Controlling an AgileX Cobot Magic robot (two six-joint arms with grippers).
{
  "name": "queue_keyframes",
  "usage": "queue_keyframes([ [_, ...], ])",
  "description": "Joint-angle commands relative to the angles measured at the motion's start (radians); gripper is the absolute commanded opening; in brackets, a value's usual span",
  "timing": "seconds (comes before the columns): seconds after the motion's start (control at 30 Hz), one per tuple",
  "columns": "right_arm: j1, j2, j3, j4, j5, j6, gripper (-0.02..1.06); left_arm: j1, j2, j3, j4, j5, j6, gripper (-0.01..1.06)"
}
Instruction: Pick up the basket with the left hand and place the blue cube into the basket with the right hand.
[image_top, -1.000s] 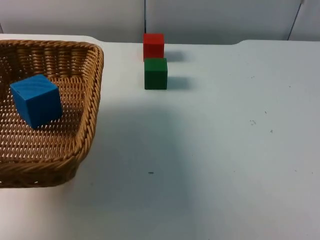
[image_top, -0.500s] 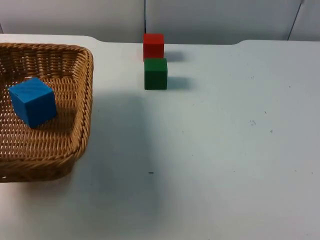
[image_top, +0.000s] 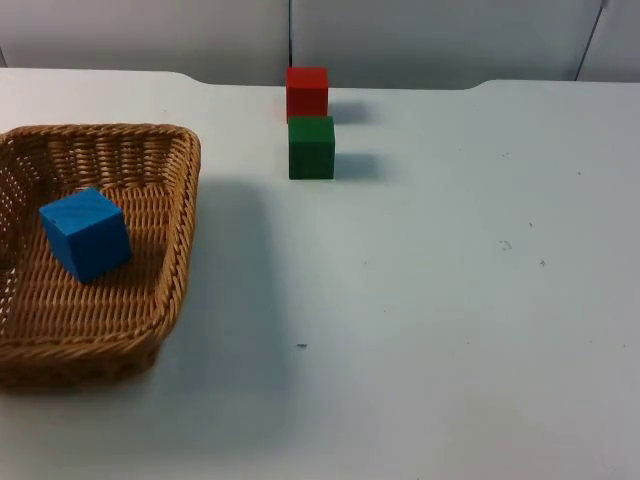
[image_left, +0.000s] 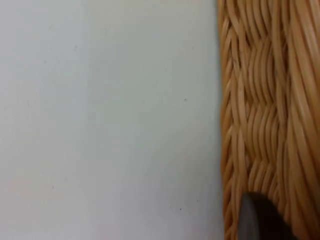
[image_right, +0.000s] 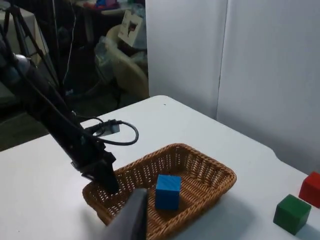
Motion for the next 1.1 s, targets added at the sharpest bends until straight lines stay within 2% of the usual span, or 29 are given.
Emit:
queue_keyframes([
  [0.0,0.004,-0.036,0.005,-0.007,0.044,0.004,1.05,-0.006,0.014,-0.006,-0.025,0.013,0.016,0.00],
  [0.23,0.004,-0.062,0.008,-0.007,0.122,0.005,1.05,-0.006,0.021,-0.006,-0.015,-0.024,0.046,0.00],
  [0.47,0.004,-0.062,0.008,-0.007,0.124,0.005,1.05,-0.006,0.021,-0.006,-0.010,-0.050,0.066,0.00],
  [0.53,0.004,-0.062,0.008,-0.007,0.124,0.005,1.05,-0.006,0.021,-0.006,0.009,-0.064,0.066,0.04],
  [0.6,0.004,-0.062,0.008,-0.007,0.128,0.005,1.05,-0.006,0.021,-0.006,0.034,-0.080,0.047,0.15],
  [0.63,0.004,-0.062,0.008,-0.007,0.128,0.005,1.05,-0.006,0.021,-0.006,0.034,-0.080,0.047,0.15],
  [0.77,0.004,-0.062,0.008,-0.009,0.144,0.005,1.05,-0.006,0.021,-0.006,0.038,-0.095,0.047,0.50],
  [0.8,0.004,-0.062,0.008,-0.009,0.144,0.005,1.05,-0.006,0.021,-0.006,0.038,-0.095,0.047,0.50],
  [0.83,0.004,-0.062,0.008,-0.009,0.146,0.005,1.05,-0.006,0.021,-0.006,0.040,-0.095,0.047,0.61],
  [0.9,0.004,-0.062,0.008,-0.009,0.152,0.003,1.05,-0.006,0.021,-0.011,0.065,-0.092,0.037,0.76],
  [0.97,0.004,-0.062,0.008,-0.009,0.152,0.000,1.05,-0.006,0.016,-0.025,0.091,-0.077,0.001,0.80],
  [1.07,0.004,-0.062,0.008,-0.009,0.152,-0.014,1.05,-0.006,-0.015,-0.083,0.242,-0.031,-0.142,0.80],
])
